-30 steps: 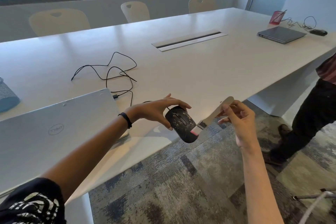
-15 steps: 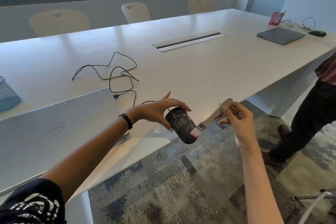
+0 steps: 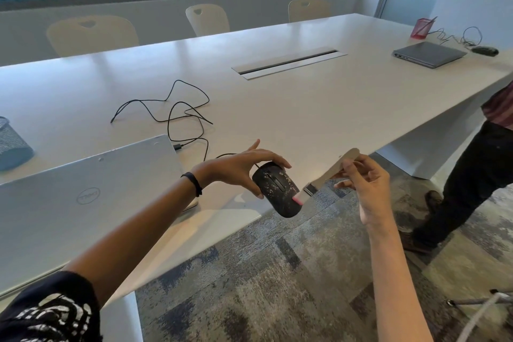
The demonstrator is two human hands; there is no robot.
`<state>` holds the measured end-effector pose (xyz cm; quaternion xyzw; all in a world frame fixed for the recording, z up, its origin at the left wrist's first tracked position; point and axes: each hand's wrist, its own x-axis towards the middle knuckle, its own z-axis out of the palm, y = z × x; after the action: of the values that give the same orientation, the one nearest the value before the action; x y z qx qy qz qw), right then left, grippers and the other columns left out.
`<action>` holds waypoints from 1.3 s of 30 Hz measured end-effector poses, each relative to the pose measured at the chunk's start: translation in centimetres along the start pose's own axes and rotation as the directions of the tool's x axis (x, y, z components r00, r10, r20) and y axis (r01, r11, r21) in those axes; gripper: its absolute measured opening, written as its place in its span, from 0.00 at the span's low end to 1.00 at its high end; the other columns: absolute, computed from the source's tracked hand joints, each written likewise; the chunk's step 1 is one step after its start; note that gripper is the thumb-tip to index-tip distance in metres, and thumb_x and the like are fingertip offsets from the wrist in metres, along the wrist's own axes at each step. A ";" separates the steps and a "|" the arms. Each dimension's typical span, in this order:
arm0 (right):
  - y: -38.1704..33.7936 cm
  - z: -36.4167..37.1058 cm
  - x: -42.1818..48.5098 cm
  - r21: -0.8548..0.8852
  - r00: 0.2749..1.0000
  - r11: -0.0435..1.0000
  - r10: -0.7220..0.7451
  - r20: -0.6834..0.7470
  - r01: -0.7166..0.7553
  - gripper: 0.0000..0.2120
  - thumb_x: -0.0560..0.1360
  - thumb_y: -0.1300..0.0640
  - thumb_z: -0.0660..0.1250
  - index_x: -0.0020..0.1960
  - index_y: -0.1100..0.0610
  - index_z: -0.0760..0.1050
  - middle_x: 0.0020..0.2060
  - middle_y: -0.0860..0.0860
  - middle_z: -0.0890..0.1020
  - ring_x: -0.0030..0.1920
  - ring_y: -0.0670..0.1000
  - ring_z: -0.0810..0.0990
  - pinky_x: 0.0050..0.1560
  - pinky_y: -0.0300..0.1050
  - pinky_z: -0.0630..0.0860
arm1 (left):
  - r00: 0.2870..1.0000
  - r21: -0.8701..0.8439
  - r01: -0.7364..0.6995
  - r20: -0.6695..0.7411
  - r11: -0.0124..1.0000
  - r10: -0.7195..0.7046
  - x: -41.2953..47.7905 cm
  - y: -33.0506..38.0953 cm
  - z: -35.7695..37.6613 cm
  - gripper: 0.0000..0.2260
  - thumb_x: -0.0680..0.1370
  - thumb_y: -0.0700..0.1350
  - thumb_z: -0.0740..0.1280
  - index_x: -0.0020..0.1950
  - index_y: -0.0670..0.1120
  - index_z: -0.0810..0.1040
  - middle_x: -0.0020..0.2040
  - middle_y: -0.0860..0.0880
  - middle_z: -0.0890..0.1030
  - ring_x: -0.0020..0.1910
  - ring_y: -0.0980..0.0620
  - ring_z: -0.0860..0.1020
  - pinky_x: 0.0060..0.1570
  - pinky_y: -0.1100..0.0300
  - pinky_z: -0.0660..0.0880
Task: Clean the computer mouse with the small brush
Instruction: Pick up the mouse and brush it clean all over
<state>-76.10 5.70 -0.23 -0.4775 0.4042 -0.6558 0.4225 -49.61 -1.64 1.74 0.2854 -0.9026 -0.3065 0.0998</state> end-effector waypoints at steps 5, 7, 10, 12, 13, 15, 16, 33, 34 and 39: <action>0.4 -0.2 0.3 -0.002 0.998 1.000 -0.005 -0.055 0.005 0.03 0.71 0.55 0.70 0.45 0.51 0.81 0.36 0.46 0.87 0.32 0.47 0.85 0.29 0.38 0.79 | 1.000 -0.004 0.007 -0.008 1.000 -0.007 0.0 -0.1 -0.1 0.31 0.69 0.43 0.76 0.68 0.50 0.68 0.65 0.52 0.73 0.70 0.57 0.65 0.71 0.51 0.32; 0.7 -0.2 0.4 0.010 0.994 1.000 -0.014 -0.111 0.016 0.02 0.74 0.58 0.69 0.46 0.54 0.80 0.35 0.46 0.86 0.32 0.47 0.85 0.29 0.38 0.79 | 1.000 0.000 0.007 -0.007 1.000 -0.007 0.0 0.0 -0.1 0.31 0.68 0.43 0.76 0.69 0.49 0.68 0.66 0.52 0.73 0.70 0.56 0.65 0.71 0.50 0.32; 1.3 0.1 0.4 0.031 0.979 0.999 -0.017 -0.205 0.024 0.03 0.77 0.62 0.67 0.46 0.55 0.79 0.34 0.45 0.86 0.32 0.46 0.85 0.29 0.38 0.79 | 1.000 -0.001 0.005 -0.007 1.000 -0.005 0.0 0.0 -0.1 0.31 0.68 0.43 0.76 0.69 0.49 0.68 0.66 0.52 0.73 0.70 0.57 0.65 0.71 0.49 0.32; 1.5 0.3 0.4 0.034 0.975 0.999 -0.012 -0.223 0.020 0.03 0.77 0.61 0.68 0.46 0.55 0.79 0.34 0.45 0.86 0.32 0.46 0.85 0.28 0.37 0.79 | 1.000 -0.001 0.004 -0.002 1.000 -0.004 0.1 0.0 -0.1 0.31 0.68 0.43 0.76 0.68 0.50 0.68 0.65 0.53 0.73 0.70 0.57 0.65 0.71 0.49 0.32; 1.6 0.3 0.3 0.044 0.977 0.999 -0.005 -0.213 0.015 0.02 0.76 0.59 0.69 0.45 0.55 0.79 0.34 0.45 0.86 0.32 0.46 0.85 0.28 0.37 0.79 | 1.000 -0.001 0.005 0.001 1.000 -0.005 0.0 0.0 -0.1 0.31 0.68 0.43 0.76 0.68 0.51 0.68 0.65 0.54 0.73 0.70 0.58 0.65 0.71 0.50 0.32; 1.5 0.3 0.3 0.066 0.982 0.998 0.005 -0.190 0.007 0.02 0.74 0.56 0.70 0.45 0.54 0.79 0.34 0.46 0.86 0.33 0.47 0.85 0.28 0.38 0.79 | 1.000 -0.002 0.006 0.002 1.000 -0.006 0.0 -0.1 -0.1 0.31 0.68 0.43 0.76 0.68 0.53 0.67 0.65 0.54 0.73 0.70 0.58 0.65 0.71 0.50 0.32; 1.4 0.3 0.3 0.071 0.983 0.997 0.006 -0.181 0.007 0.03 0.73 0.54 0.70 0.45 0.54 0.79 0.35 0.46 0.86 0.33 0.47 0.85 0.29 0.38 0.79 | 1.000 -0.004 0.004 0.000 1.000 -0.004 -0.1 -0.2 -0.1 0.31 0.68 0.43 0.76 0.68 0.54 0.67 0.65 0.54 0.73 0.70 0.58 0.65 0.71 0.50 0.32; 1.4 0.6 0.6 0.035 0.992 0.999 0.044 -0.114 -0.040 0.03 0.71 0.57 0.70 0.45 0.55 0.79 0.34 0.47 0.86 0.31 0.47 0.85 0.29 0.38 0.79 | 1.000 0.025 -0.017 -0.015 1.000 0.018 0.0 -0.8 0.0 0.29 0.68 0.44 0.76 0.66 0.55 0.68 0.63 0.54 0.74 0.71 0.56 0.64 0.71 0.51 0.33; 1.3 0.5 0.7 0.043 0.993 0.998 0.042 -0.113 -0.037 0.04 0.71 0.57 0.70 0.45 0.56 0.79 0.34 0.47 0.86 0.31 0.48 0.85 0.29 0.38 0.79 | 1.000 0.023 -0.021 -0.014 1.000 0.021 0.0 -0.8 0.0 0.29 0.69 0.45 0.76 0.65 0.55 0.68 0.63 0.54 0.74 0.71 0.56 0.64 0.71 0.50 0.33; 1.7 0.2 1.0 0.044 0.984 0.999 0.027 -0.175 -0.019 0.02 0.75 0.62 0.68 0.45 0.56 0.78 0.33 0.47 0.86 0.32 0.47 0.85 0.30 0.38 0.80 | 0.999 0.020 -0.031 -0.016 0.999 0.031 0.2 -1.0 0.0 0.28 0.68 0.46 0.76 0.64 0.57 0.69 0.63 0.52 0.74 0.71 0.55 0.64 0.72 0.48 0.34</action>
<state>-75.77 4.18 -1.44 -0.4043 0.4313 -0.6988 0.4028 -49.29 -2.36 1.19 0.2747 -0.9091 -0.2937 0.1090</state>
